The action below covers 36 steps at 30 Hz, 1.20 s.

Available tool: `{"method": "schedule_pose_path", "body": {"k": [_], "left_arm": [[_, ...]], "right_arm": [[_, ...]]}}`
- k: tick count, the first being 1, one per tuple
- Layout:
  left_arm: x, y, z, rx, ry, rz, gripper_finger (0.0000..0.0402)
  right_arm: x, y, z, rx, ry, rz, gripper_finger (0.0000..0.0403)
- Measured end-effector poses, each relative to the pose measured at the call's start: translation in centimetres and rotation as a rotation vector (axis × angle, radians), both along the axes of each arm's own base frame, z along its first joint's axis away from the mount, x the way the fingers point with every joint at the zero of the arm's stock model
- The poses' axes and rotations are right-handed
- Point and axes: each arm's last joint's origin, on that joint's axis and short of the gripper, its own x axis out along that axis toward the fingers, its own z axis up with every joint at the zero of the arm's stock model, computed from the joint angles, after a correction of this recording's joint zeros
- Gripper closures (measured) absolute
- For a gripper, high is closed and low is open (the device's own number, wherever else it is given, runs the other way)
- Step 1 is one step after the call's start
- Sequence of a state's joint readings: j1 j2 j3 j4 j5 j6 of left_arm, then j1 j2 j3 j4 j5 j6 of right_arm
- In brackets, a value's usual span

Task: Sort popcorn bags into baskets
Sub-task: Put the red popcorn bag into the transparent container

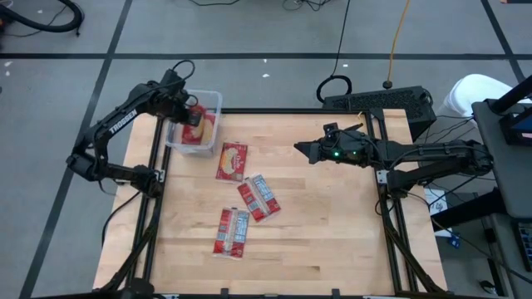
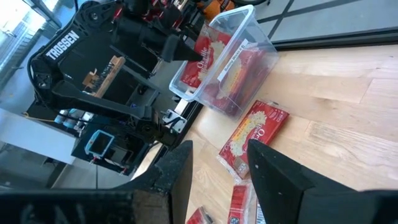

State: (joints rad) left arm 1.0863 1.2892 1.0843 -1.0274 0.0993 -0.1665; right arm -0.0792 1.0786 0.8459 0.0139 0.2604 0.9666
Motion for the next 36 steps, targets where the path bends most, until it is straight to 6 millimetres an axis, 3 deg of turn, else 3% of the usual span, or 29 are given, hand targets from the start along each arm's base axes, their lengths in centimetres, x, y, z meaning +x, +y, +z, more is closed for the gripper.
{"method": "schedule_pose_path", "body": {"k": [12, 17, 24, 29, 36], "left_arm": [[0.0, 0.0, 0.0, 0.022, 0.042, 0.012, 0.0261], [0.3, -0.2, 0.0, 0.027, 0.056, 0.022, 0.0235], [0.4, -1.6, 1.2, 0.065, 0.019, -0.008, 0.024], [0.9, -3.0, 2.9, 0.116, -0.158, -0.073, 0.0264], [2.5, -7.1, 5.2, 0.108, -0.367, -0.21, 0.0293]], "right_arm": [[0.0, 0.0, 0.0, -0.001, 0.001, 0.001, 0.0259], [0.0, 0.0, 0.0, 0.014, -0.004, -0.002, 0.0259], [0.0, 0.0, -0.1, 0.056, -0.006, -0.014, 0.0259], [-0.3, 0.0, -0.7, 0.107, 0.043, -0.033, 0.0259], [-0.8, -0.3, -1.8, 0.186, 0.147, -0.015, 0.0259]]}}
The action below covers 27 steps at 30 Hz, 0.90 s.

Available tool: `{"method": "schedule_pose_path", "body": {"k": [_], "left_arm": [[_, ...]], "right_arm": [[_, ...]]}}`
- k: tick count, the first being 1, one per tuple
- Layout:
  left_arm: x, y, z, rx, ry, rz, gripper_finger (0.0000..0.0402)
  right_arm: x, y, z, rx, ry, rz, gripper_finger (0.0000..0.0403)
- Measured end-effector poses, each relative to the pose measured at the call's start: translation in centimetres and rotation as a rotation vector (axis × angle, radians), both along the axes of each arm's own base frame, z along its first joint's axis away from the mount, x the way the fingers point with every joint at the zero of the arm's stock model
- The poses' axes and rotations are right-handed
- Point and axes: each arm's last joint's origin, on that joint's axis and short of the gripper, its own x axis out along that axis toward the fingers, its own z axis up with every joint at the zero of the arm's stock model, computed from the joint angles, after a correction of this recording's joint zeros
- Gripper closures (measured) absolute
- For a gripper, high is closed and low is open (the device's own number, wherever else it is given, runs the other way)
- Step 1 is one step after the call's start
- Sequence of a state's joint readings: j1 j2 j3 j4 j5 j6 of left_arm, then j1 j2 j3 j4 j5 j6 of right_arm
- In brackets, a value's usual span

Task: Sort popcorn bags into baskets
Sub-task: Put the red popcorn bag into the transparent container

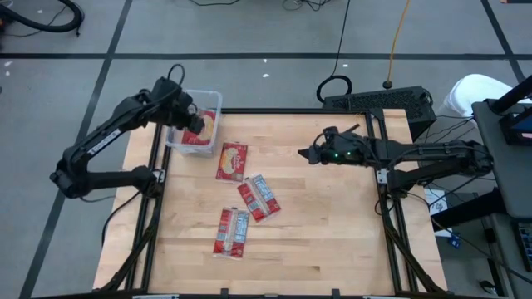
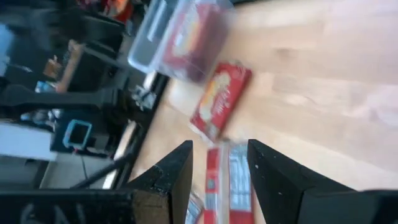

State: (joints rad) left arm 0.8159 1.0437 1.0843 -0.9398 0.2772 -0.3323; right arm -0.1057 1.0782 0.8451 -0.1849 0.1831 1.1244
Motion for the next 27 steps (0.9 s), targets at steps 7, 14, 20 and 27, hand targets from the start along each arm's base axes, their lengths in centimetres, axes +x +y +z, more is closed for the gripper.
{"method": "schedule_pose_path", "body": {"k": [7, 14, 20, 27], "left_arm": [[1.9, -4.9, 1.0, -0.056, -0.066, -0.103, 0.03], [4.2, -8.9, 0.9, -0.045, -0.048, -0.202, 0.03], [6.6, -11.6, -0.1, -0.012, -0.01, -0.273, 0.03], [9.7, -14.5, -2.7, -0.063, 0.101, -0.325, 0.03]], "right_arm": [[-0.6, -0.4, -1.0, 0.162, 0.094, 0.069, 0.0259], [-0.8, 0.3, -1.5, 0.258, 0.145, 0.18, 0.0259], [-0.7, 1.3, -2.6, 0.279, 0.13, 0.22, 0.0259], [-0.4, 2.8, -4.1, 0.382, 0.03, 0.245, 0.0259]]}}
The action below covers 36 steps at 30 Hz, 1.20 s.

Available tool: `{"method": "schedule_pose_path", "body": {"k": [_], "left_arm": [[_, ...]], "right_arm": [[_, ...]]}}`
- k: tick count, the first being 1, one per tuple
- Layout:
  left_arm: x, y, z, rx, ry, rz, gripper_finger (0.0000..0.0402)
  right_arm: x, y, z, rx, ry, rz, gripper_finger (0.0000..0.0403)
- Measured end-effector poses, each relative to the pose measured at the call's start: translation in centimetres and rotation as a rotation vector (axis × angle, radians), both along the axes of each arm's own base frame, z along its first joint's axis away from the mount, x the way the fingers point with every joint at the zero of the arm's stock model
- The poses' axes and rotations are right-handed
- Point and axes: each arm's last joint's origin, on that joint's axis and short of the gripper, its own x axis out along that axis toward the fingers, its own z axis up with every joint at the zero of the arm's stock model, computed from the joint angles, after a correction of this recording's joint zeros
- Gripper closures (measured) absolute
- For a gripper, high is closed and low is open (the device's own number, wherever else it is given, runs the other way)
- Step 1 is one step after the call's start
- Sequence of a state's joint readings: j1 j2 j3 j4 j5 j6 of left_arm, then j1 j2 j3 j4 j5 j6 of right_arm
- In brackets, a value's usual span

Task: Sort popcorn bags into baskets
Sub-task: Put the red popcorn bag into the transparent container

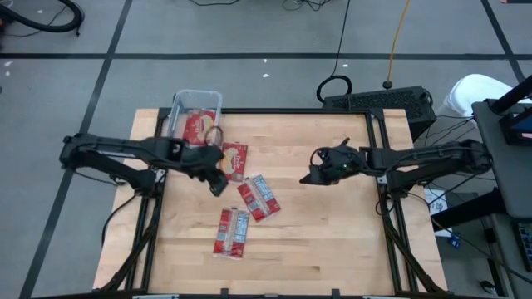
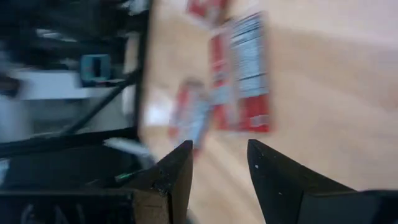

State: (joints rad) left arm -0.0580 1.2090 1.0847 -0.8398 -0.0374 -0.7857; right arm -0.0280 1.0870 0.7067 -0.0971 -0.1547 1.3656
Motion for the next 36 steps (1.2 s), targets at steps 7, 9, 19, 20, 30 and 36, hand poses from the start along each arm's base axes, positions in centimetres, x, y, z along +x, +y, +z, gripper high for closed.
{"method": "schedule_pose_path", "body": {"k": [7, 9, 19, 20, 30, 36], "left_arm": [[4.2, -1.8, -2.4, -0.013, -0.049, -0.037, 0.0279], [5.2, -2.0, -3.2, -0.028, -0.047, -0.013, 0.0267], [7.1, -3.1, -6.7, -0.042, 0.064, 0.014, 0.0221], [7.2, -3.3, -7.0, -0.039, 0.077, 0.007, 0.0221], [7.3, -3.7, -8.2, 0.005, 0.143, -0.047, 0.0252], [8.0, -2.9, -9.3, 0.094, 0.161, -0.125, 0.0268]], "right_arm": [[2.1, 1.0, 2.1, -0.002, -0.13, 0.02, 0.0259], [3.0, 1.0, 2.1, -0.02, -0.115, 0.031, 0.0259], [7.4, 1.3, -2.3, -0.019, 0.034, 0.159, 0.0259], [7.7, 1.4, -2.7, -0.019, 0.027, 0.161, 0.0258], [10.4, 1.1, -7.0, -0.011, 0.035, 0.143, 0.0191], [11.0, 0.3, -8.7, -0.017, 0.06, 0.118, 0.0134]]}}
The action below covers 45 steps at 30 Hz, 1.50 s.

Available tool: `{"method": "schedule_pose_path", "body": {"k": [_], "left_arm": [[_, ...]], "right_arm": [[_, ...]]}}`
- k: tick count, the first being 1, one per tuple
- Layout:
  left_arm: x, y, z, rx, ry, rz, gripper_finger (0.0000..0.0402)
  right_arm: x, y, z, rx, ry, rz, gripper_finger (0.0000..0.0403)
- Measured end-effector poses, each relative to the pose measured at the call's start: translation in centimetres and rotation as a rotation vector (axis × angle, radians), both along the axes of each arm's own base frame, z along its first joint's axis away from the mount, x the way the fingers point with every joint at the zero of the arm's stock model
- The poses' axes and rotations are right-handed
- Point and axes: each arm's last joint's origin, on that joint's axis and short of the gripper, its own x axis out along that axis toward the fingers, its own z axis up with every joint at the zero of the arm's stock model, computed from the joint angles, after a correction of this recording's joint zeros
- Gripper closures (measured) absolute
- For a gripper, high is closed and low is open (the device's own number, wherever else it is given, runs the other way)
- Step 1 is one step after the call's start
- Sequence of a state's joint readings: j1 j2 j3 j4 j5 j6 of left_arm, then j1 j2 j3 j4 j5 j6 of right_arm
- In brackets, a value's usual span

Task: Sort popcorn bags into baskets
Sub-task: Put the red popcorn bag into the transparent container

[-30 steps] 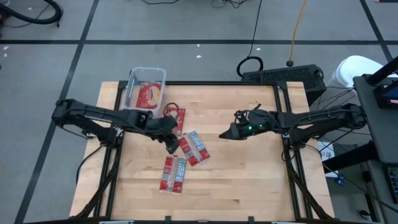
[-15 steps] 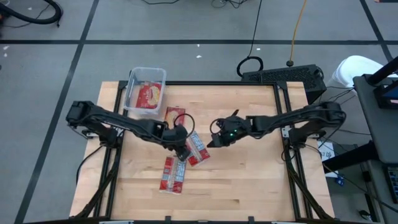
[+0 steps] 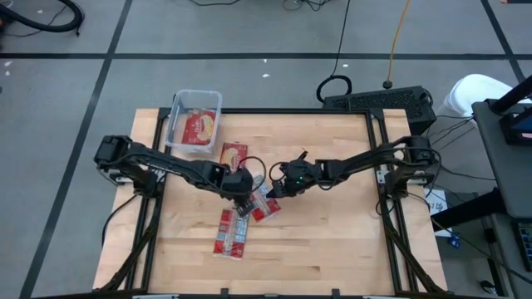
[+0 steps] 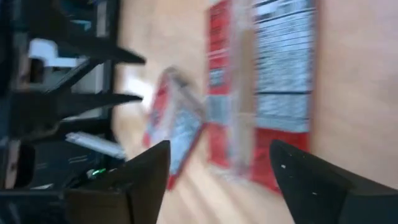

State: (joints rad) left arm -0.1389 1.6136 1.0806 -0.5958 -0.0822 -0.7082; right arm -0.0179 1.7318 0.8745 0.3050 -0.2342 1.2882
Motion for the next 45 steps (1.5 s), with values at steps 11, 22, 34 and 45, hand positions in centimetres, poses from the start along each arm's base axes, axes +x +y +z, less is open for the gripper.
{"method": "schedule_pose_path", "body": {"k": [11, 22, 34, 45], "left_arm": [[0.6, 0.3, -5.2, 0.048, 0.081, -0.078, 0.027], [2.3, 0.1, -7.7, 0.05, 0.049, -0.063, 0.027], [2.9, 0.0, -7.7, 0.045, -0.021, -0.074, 0.027], [1.7, 0.0, -4.4, -0.091, -0.051, -0.026, 0.027]], "right_arm": [[0.2, -0.5, -3.1, -0.041, 0.101, 0.016, 0.012], [0.1, 0.5, -3.3, -0.096, 0.109, 0.059, 0.0122], [0.2, 0.6, -3.4, -0.114, 0.094, 0.081, 0.0195], [0.2, 0.7, -2.4, -0.104, 0.029, 0.177, 0.039]]}}
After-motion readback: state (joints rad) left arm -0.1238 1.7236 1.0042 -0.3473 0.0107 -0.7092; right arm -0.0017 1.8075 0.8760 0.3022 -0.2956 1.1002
